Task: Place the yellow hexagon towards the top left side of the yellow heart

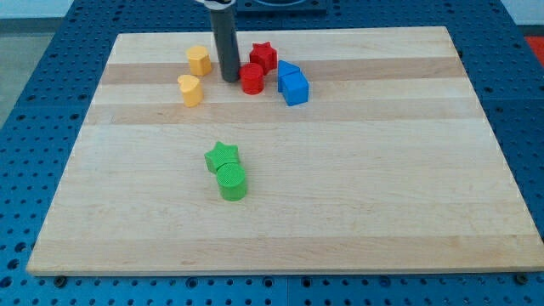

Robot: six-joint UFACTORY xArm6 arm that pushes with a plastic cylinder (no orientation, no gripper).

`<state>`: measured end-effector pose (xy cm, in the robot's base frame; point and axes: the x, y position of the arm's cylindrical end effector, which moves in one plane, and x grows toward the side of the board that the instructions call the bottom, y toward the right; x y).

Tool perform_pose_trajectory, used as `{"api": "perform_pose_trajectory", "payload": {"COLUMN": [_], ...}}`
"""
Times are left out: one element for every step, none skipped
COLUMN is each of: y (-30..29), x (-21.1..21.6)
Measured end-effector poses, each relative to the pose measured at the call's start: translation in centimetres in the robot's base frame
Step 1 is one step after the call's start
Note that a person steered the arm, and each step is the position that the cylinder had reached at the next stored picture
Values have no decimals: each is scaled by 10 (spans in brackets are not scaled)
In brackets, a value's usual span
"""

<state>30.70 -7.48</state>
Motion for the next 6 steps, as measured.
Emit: {"api": "perform_pose_trajectory", "payload": {"y": [-1,-26,-37,-37,-37,-35], "x": [-11,-44,-49,-37,23,57]}}
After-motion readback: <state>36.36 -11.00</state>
